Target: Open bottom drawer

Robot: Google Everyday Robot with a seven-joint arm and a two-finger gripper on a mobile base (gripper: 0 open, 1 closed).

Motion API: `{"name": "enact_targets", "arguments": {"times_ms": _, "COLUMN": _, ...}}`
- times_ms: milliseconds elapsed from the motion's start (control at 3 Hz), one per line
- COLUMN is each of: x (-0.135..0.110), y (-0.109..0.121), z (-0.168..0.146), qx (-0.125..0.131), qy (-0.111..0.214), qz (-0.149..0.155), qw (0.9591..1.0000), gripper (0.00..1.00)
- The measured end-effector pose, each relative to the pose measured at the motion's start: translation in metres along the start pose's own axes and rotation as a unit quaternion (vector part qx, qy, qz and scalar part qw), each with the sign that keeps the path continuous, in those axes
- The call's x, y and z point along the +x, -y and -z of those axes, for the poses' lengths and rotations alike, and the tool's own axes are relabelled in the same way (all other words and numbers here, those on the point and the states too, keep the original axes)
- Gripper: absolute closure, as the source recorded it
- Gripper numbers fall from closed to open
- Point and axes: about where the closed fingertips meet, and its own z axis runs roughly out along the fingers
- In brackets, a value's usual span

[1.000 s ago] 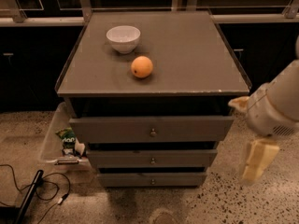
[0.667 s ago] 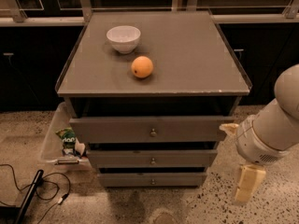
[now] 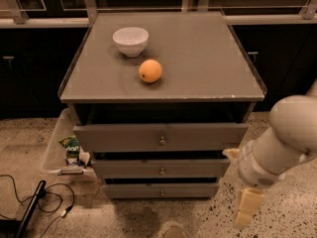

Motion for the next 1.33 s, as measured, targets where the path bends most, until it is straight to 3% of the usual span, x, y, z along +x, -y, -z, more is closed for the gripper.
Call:
{"name": "enact_targets", "arguments": {"times_ms": 333, "x": 0.017, "y": -0.001, "z": -0.083, "qx": -0.04, "qy": 0.018, "qz": -0.005, "qw": 0.999, "gripper": 0.0}}
{"name": "enact_targets", "arguments": {"times_ms": 667, "x": 0.029, "y": 0.014, "z": -0.151, "qx": -0.028, "qy": 0.045, "qz": 0.017, "qw": 0.9984, "gripper": 0.0}}
{"name": "enact_targets", "arguments": {"times_ms": 1000, "x": 0.043, "y": 0.024, "z": -0.208, "qx": -0.034, "qy": 0.072, "qz": 0.028, "qw": 0.9965, "gripper": 0.0}}
{"name": "enact_targets", "arguments": {"times_ms": 1333, "x": 0.043, "y": 0.024, "z": -0.208, "qx": -0.034, "qy": 0.072, "qz": 0.028, "qw": 0.9965, "gripper": 0.0}}
